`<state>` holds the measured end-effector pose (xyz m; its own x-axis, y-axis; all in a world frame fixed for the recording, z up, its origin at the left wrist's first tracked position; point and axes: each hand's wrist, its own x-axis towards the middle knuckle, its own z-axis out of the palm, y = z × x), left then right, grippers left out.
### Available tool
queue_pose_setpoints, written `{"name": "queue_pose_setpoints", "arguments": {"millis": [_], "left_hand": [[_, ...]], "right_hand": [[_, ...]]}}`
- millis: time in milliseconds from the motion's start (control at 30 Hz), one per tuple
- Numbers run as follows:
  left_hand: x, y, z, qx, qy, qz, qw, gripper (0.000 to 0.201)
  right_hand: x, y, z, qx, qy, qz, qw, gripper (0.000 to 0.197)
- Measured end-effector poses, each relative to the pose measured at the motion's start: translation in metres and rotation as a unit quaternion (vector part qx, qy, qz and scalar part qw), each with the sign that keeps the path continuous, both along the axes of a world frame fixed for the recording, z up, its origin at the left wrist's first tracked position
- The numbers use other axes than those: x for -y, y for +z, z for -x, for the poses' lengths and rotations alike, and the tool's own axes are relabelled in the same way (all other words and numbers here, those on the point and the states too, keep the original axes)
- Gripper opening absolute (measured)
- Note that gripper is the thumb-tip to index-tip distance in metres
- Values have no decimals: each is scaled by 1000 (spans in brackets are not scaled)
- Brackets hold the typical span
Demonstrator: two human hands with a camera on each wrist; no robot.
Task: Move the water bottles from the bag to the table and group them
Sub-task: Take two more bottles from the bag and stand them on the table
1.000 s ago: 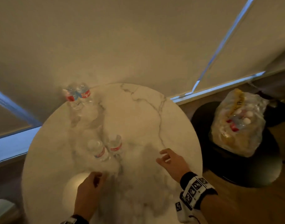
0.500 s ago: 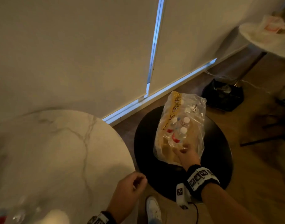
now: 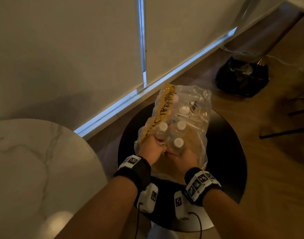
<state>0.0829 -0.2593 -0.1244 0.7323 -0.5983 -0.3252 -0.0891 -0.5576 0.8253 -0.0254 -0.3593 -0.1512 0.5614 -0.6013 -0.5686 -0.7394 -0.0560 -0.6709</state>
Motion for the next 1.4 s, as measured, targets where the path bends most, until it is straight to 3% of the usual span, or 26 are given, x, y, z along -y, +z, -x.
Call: {"name": "queue_pose_setpoints", "arguments": {"millis": [133,333,533,667,767,900,1067,1233,1400], "left_hand": [[3,4,-5,-44,19,21,999,61],[-18,21,14,-24,-67,21,997,75],[-92,84,58,-4,-24,141,990,64],[-178,113,96,27,50,165,985,48],[-259,124,126,4,115,172,978,46],[-383,126,168,-23,202,169,964,44],[-533,107,206,3,319,102,942,46],[-633,97,195,28,382,64,922,56],[-672,89,154,39,402,58,913,56]], "right_hand": [[10,4,13,22,1,-11,1000,52],[10,53,36,109,22,-2,994,62],[-37,122,61,145,97,52,983,56],[-107,155,73,208,185,23,960,48],[-179,164,83,191,237,3,953,53],[-294,161,102,177,265,-17,948,53],[-445,139,108,153,314,-71,934,50],[-555,120,79,143,325,-65,933,51],[-609,119,38,144,310,-55,938,54]]}}
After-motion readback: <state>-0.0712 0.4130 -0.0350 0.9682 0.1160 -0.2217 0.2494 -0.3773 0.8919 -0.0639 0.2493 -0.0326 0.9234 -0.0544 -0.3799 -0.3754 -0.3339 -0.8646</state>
